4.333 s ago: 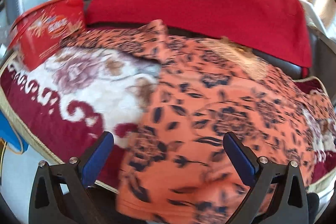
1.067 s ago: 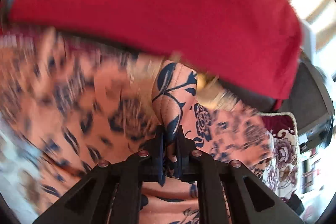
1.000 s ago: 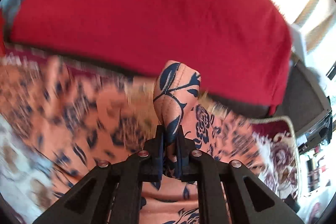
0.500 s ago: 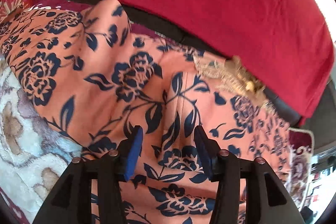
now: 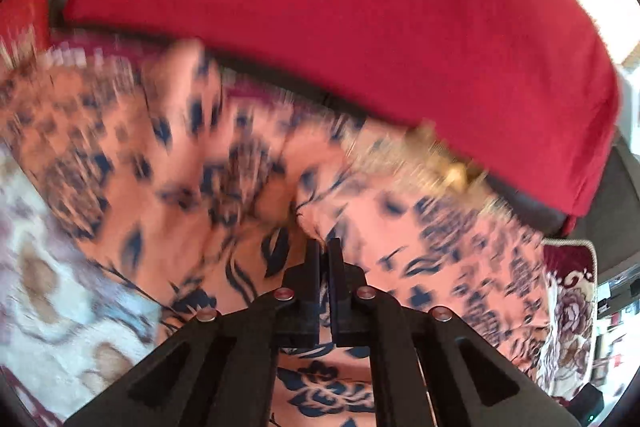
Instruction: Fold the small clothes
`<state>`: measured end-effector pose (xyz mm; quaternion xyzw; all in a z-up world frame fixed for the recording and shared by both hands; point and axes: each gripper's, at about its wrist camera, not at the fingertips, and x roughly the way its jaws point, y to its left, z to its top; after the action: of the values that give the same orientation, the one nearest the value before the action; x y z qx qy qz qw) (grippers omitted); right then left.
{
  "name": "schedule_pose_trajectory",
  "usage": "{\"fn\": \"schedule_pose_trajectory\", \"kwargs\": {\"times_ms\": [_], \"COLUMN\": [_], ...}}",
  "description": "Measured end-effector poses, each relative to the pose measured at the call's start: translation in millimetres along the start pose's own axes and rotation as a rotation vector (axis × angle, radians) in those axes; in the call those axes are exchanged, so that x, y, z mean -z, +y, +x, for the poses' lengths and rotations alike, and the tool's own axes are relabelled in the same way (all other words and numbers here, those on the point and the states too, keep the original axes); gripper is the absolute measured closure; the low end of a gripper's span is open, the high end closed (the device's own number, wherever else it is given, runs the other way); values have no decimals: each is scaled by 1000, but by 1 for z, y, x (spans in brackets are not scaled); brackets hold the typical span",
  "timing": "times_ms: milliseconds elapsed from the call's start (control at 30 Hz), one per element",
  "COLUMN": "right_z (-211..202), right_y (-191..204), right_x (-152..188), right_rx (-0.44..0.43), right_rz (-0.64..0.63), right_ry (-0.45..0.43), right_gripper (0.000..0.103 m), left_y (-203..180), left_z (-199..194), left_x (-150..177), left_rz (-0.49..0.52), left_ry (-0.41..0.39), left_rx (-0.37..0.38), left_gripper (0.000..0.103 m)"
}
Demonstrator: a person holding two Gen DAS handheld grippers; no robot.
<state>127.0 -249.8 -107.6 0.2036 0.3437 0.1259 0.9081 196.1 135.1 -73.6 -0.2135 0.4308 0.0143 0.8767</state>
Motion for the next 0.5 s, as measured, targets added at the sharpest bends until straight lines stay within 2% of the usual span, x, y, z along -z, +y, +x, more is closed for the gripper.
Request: {"fn": "schedule_pose_trajectory", "kwargs": {"times_ms": [33,100,133,167,233,300,400,433,467,500], "right_z": [0,0,0,0,0,-1,0,-1,0,0], "right_y": [0,0,1,1,1,0,2,1,1,1], "right_x": [0,0,0,0,0,0,0,0,0,0], "right_rx": [-2,-3,-2,-2,-7,-10,-3,-2,-3,-3], "right_rz": [2,3,3,3,7,10,7,6,6,7], "right_ry": [-1,-1,0,0,-2,-4,-1,-1,-1,0], "right_gripper": [5,5,5,5,5,5,5,5,5,5], "left_y": [-5,-2,0,6,18,19,-4,-14,-25,-34], "left_z": [-1,7,23,41,52,45,18,12,9,10], "left_x": [-1,5,6,10,18,22,28,30,33,35], "left_rz": [13,32,41,42,10,-25,49,81,126,176], "left_ry": [-23,-14,29,103,168,128,3,-35,-75,-92], "left_rx": [-17,-96,-156,-204,-215,-187,-133,-110,-95,-100], "left_gripper": [100,99,99,99,99,95,62,45,37,36]}}
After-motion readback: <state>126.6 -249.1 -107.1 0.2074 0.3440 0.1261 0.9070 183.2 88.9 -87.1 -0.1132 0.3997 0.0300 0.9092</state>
